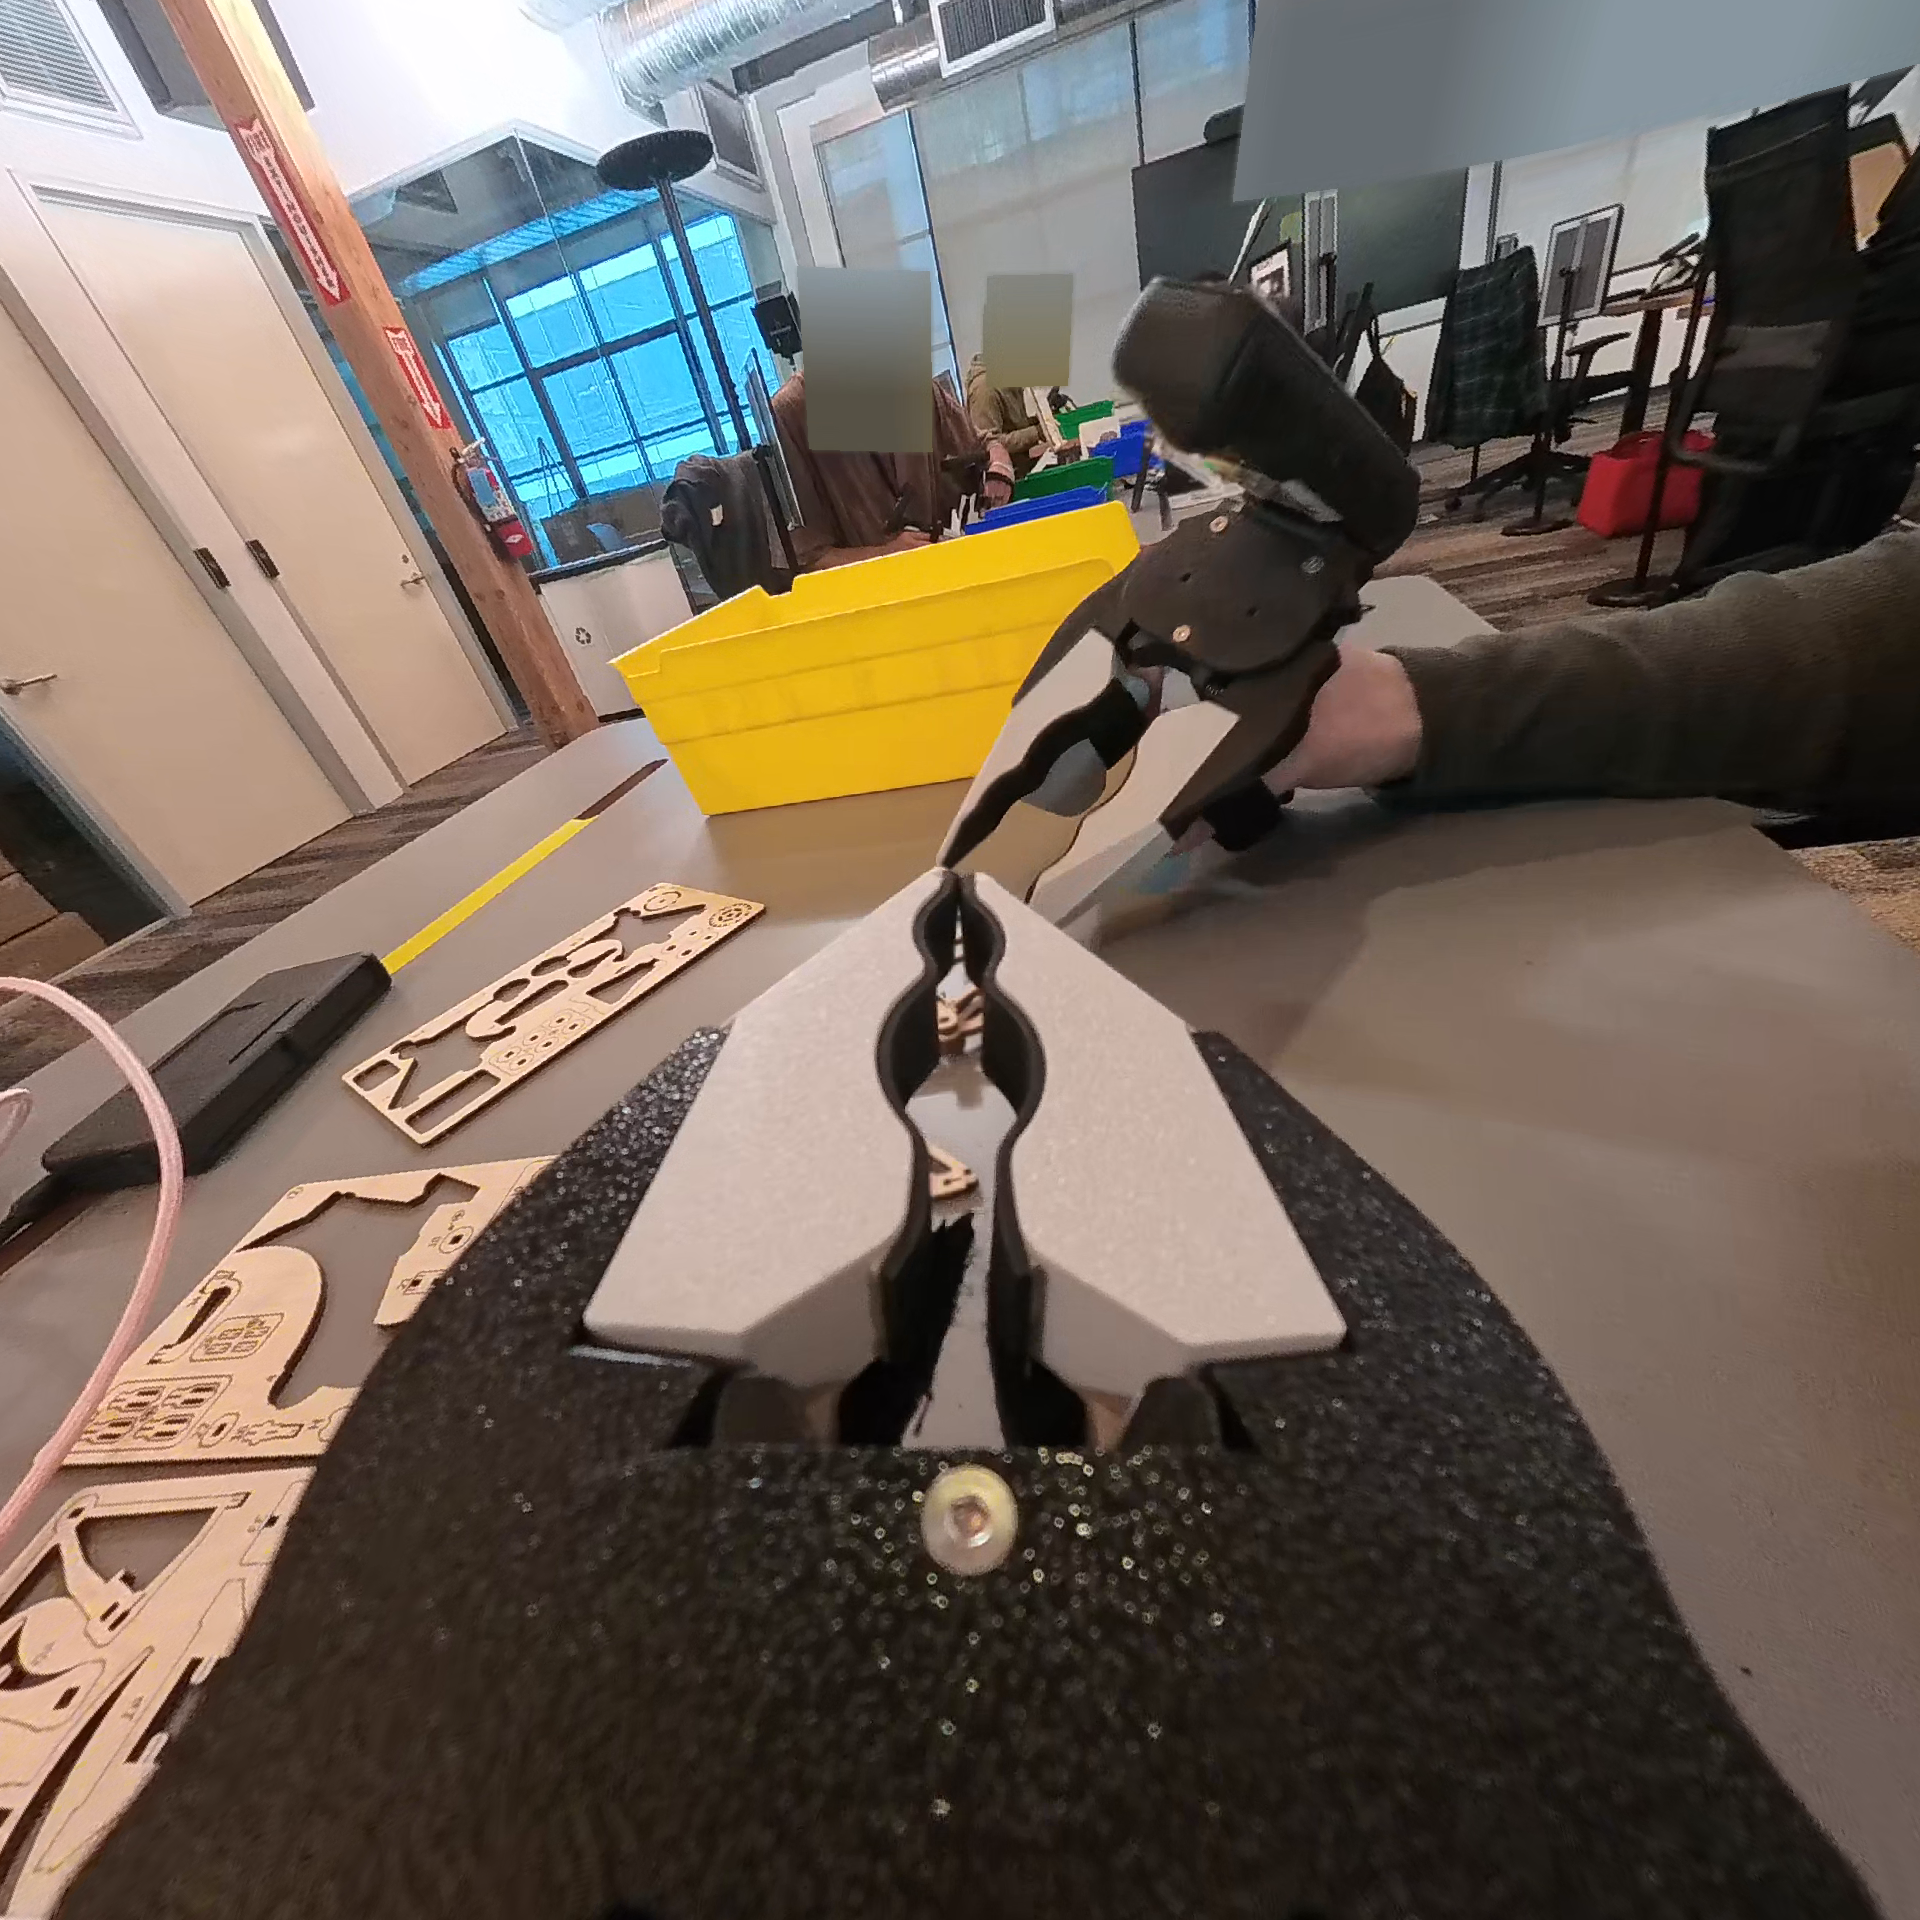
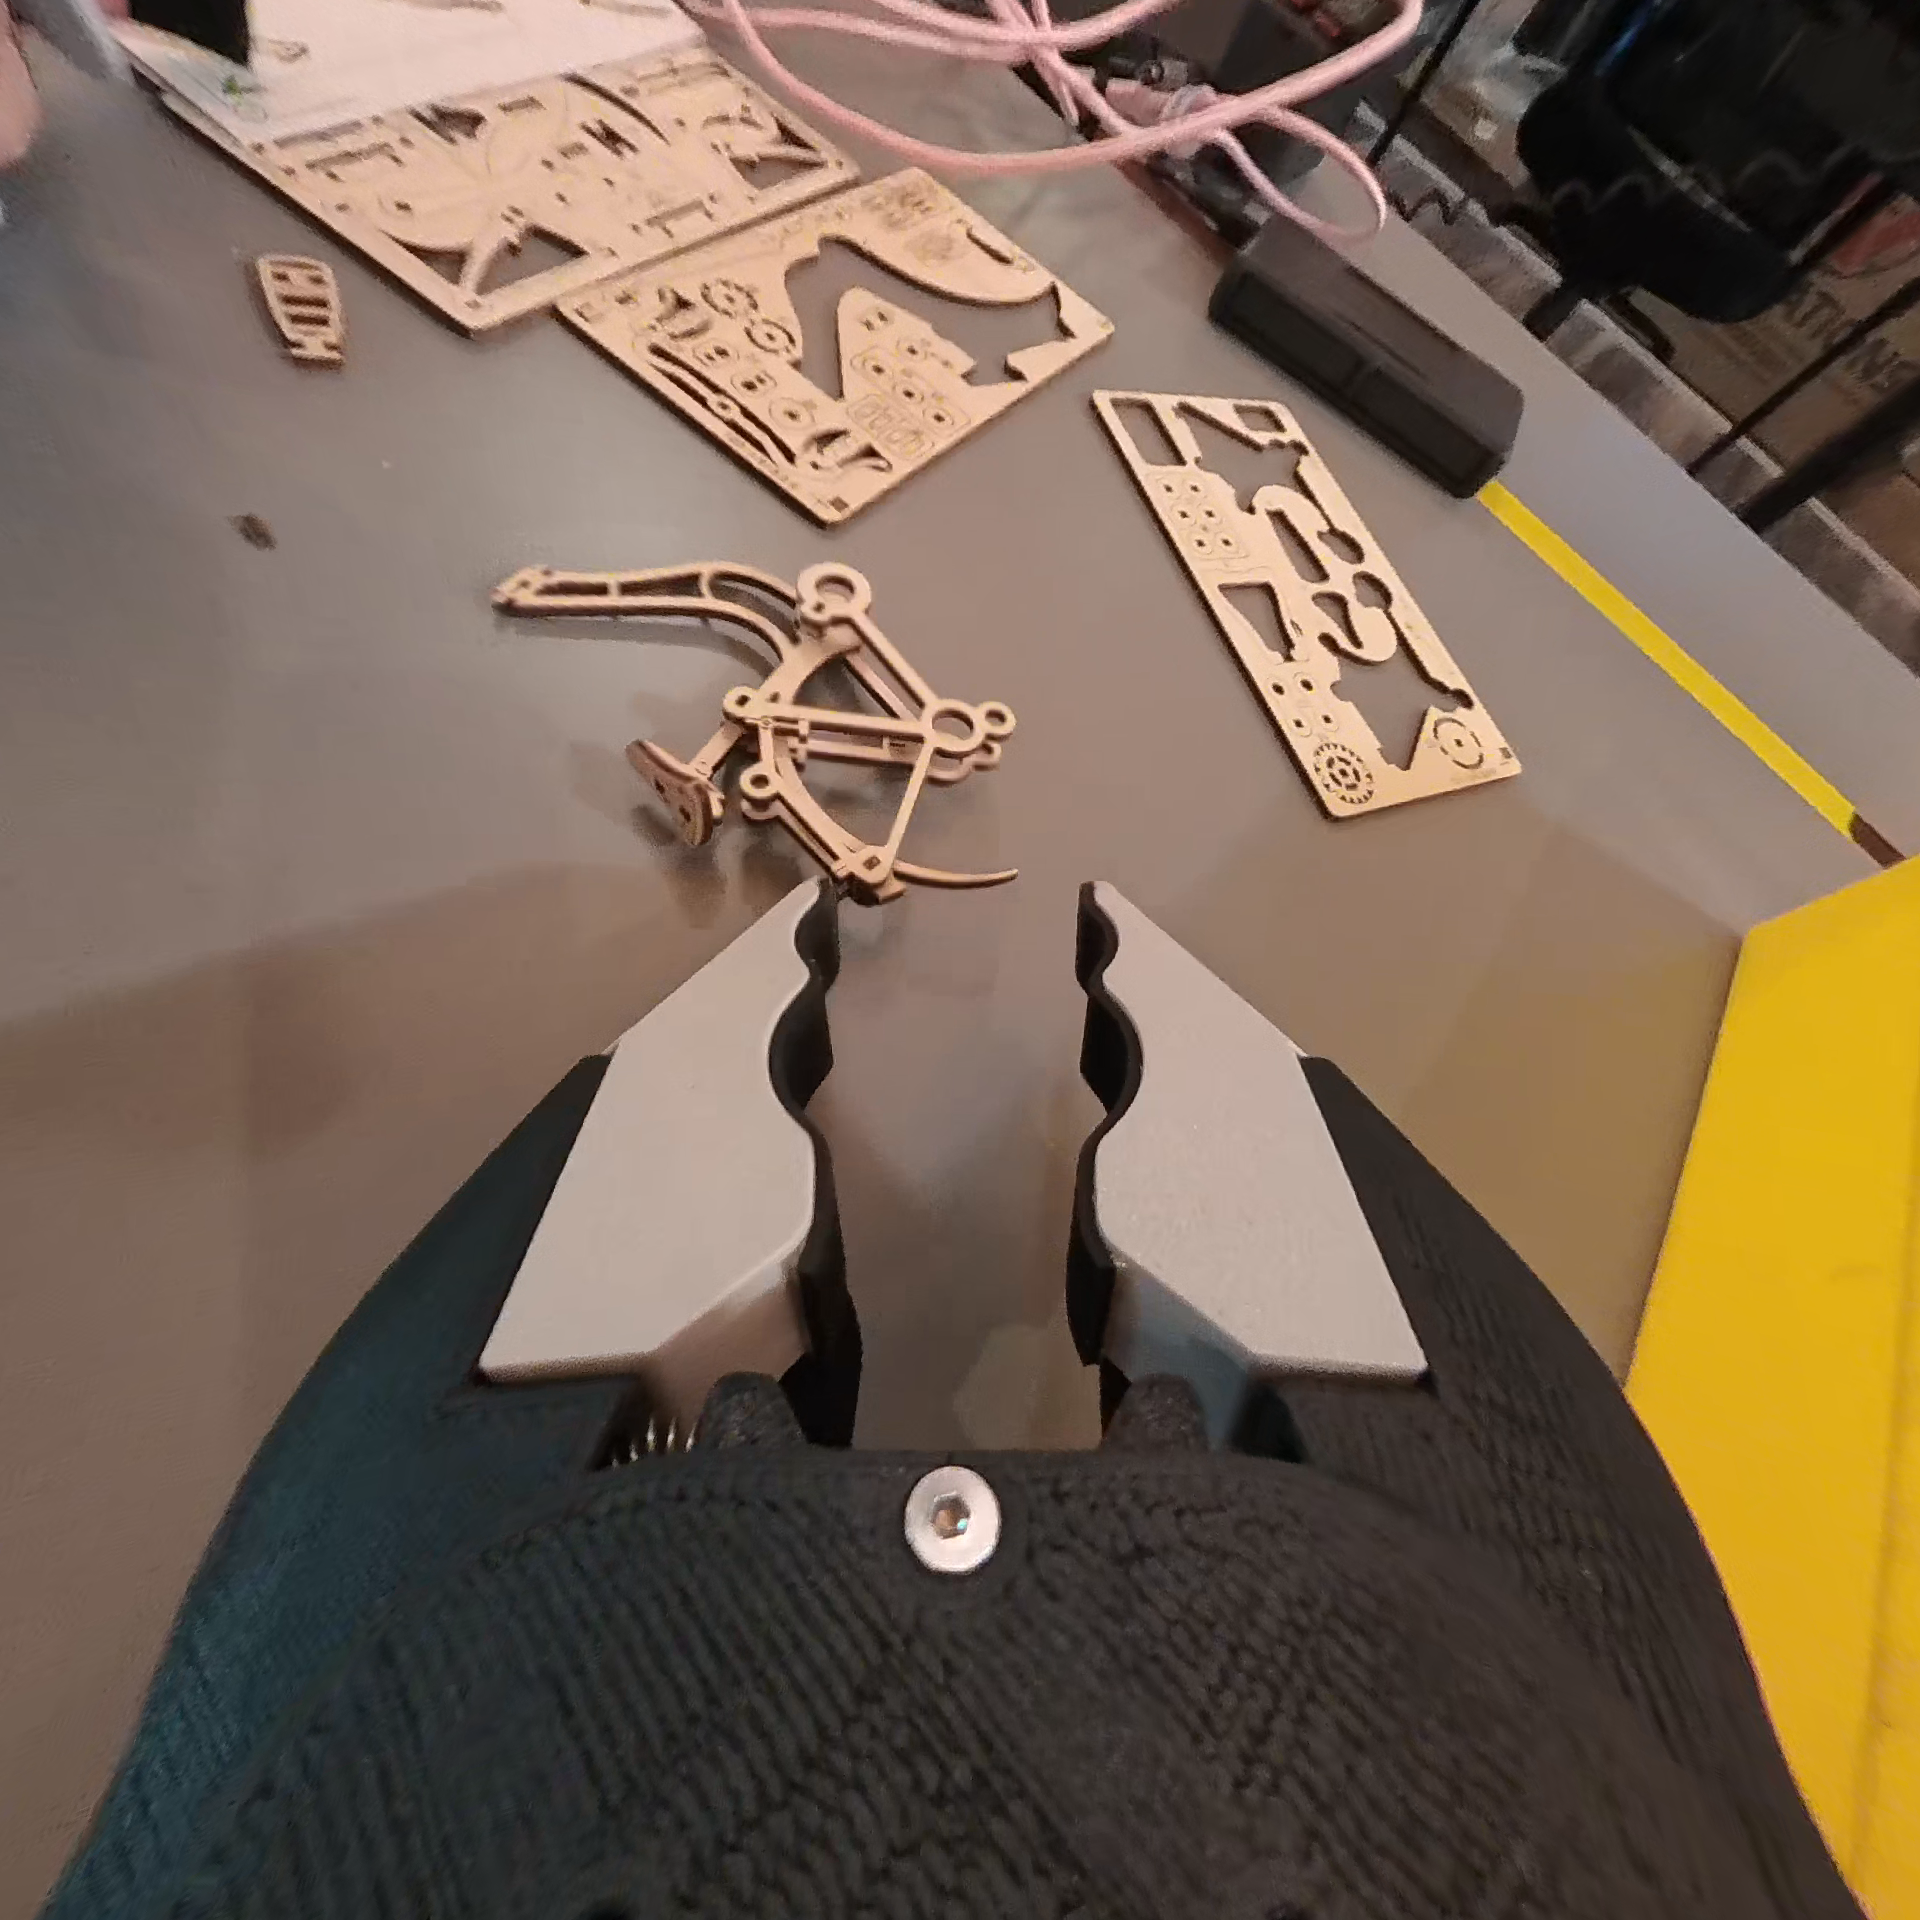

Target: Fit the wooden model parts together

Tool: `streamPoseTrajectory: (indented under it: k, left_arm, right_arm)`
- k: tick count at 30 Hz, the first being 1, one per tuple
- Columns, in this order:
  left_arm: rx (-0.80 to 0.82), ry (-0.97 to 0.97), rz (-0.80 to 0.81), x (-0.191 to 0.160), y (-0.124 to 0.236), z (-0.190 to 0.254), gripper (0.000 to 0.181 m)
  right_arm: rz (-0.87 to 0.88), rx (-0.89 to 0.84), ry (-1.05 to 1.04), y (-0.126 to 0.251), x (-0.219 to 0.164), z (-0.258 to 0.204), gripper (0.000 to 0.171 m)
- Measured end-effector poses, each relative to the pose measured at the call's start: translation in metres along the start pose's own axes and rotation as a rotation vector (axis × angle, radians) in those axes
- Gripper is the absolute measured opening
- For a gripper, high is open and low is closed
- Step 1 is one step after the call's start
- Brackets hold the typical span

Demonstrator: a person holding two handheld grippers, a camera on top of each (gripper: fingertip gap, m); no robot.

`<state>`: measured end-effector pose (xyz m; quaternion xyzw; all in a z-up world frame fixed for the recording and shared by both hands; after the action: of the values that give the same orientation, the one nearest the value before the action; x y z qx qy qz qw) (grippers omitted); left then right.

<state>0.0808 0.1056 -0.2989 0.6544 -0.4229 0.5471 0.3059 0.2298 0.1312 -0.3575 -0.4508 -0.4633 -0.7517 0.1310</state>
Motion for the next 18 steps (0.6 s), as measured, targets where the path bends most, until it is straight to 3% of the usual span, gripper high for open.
streamPoseTrajectory:
  k: [4,12,18]
  left_arm:
    - [0.000,0.001,0.001,0.000,0.000,0.000,0.000]
    - [0.003,0.002,0.001,0.000,0.000,0.000,0.000]
    - [0.113,-0.030,-0.086,-0.010,-0.003,-0.014,0.000]
  right_arm:
    - [0.031,0.126,0.056,-0.003,0.005,-0.018,0.045]
    - [-0.015,0.124,0.095,-0.006,0.001,-0.020,0.046]
    - [0.019,0.163,0.121,-0.001,0.005,-0.024,0.048]
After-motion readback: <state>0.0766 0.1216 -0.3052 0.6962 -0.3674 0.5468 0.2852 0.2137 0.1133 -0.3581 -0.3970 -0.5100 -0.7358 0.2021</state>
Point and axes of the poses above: each gripper's, where its closed fingertips meet, y back along the fingers, x out of its top, z = x × y across the jaws, the point moved 3 cm from there along y, back along the fingers, and after that the axes turned 15 degrees about x, right-handed, at the moved point
